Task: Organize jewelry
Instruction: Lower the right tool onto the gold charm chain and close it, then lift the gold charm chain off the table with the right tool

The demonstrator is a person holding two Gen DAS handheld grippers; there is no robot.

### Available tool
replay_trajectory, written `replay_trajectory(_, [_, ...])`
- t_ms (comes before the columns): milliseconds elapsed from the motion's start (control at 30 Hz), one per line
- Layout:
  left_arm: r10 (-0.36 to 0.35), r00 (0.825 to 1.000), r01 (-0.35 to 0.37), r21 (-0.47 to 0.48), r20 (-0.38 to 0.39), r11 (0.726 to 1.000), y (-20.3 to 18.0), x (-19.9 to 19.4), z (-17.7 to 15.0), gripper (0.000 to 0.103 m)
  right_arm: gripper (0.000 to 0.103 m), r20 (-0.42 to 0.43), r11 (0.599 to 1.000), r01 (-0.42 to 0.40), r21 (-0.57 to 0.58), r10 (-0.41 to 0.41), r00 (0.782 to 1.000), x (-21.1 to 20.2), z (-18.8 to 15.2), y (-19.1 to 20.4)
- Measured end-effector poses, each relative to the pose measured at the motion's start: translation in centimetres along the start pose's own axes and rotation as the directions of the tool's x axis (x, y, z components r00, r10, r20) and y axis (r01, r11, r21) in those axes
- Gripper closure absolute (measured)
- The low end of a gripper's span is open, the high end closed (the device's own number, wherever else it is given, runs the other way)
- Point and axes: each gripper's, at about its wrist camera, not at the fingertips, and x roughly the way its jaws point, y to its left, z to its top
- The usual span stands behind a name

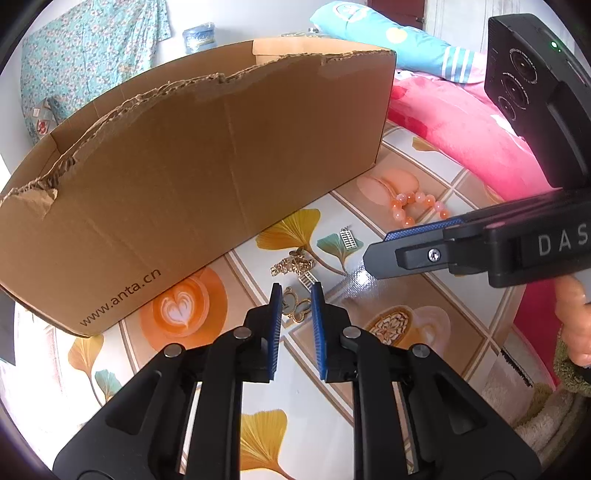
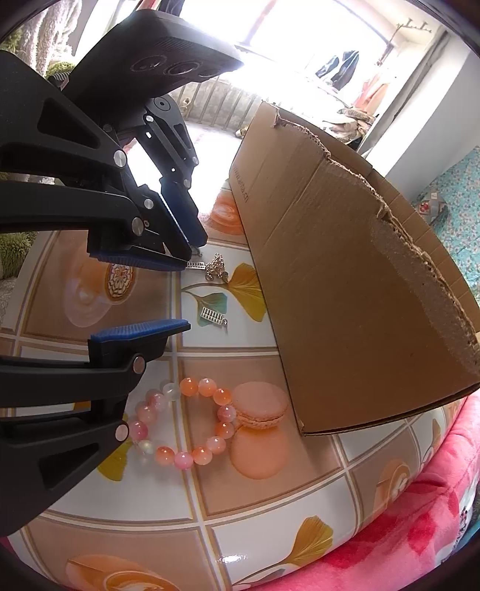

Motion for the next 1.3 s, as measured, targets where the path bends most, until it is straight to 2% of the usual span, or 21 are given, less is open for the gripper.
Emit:
replay_trajectory(300, [-0.025, 1.0, 0.025, -0.03, 0.016, 0.999, 1.1, -1.4, -1.7, 0.088, 0.076, 0.004, 1.0, 0.002, -0.025, -0.001, 1.0, -0.2, -0.1, 1.1])
replay_trajectory(500, [-0.016, 0.998, 0.019, -0.053, 0.053, 0.998, 1.9, -2.6, -1.7, 0.088, 0.076, -0.001, 0.998, 0.009, -0.061, -0.009, 1.0, 0.4, 0.2, 2.3])
replay_trajectory(733, [0.012, 0.999, -0.007, -0.093, 0.053, 0.996, 3.4, -3.0, -2.3, 0.088, 0.076, 0.028, 0.966, 0.127, -0.224, -0.124, 0.992, 2.4, 0.1, 5.9])
replay_trajectory(933, [0.022, 0.998, -0.015, -0.117, 0.063, 0.993, 4.2, -3.1, -2.6, 0.088, 0.076, 0.035, 0.937, 0.186, -0.296, -0.184, 0.982, 4.2, 0.0, 8.0])
replay_trajectory(1100, [0.018, 0.997, -0.009, -0.125, 0.072, 0.992, 4.4, -3.0, -2.7, 0.088, 0.083, 0.072, 0.888, 0.272, -0.37, -0.265, 0.962, 5.3, -0.2, 9.5])
replay_trajectory(1167, [0.02, 0.997, -0.01, -0.123, 0.078, 0.992, 4.4, -3.0, -2.7, 0.088, 0.091, 0.097, 0.857, 0.318, -0.404, -0.305, 0.947, 5.5, -0.4, 10.1])
replay_trajectory(1300, [0.018, 0.996, -0.007, -0.128, 0.082, 0.992, 4.4, -3.0, -2.8, 0.088, 0.097, 0.087, 0.866, 0.308, -0.393, -0.299, 0.95, 5.5, -0.3, 10.4])
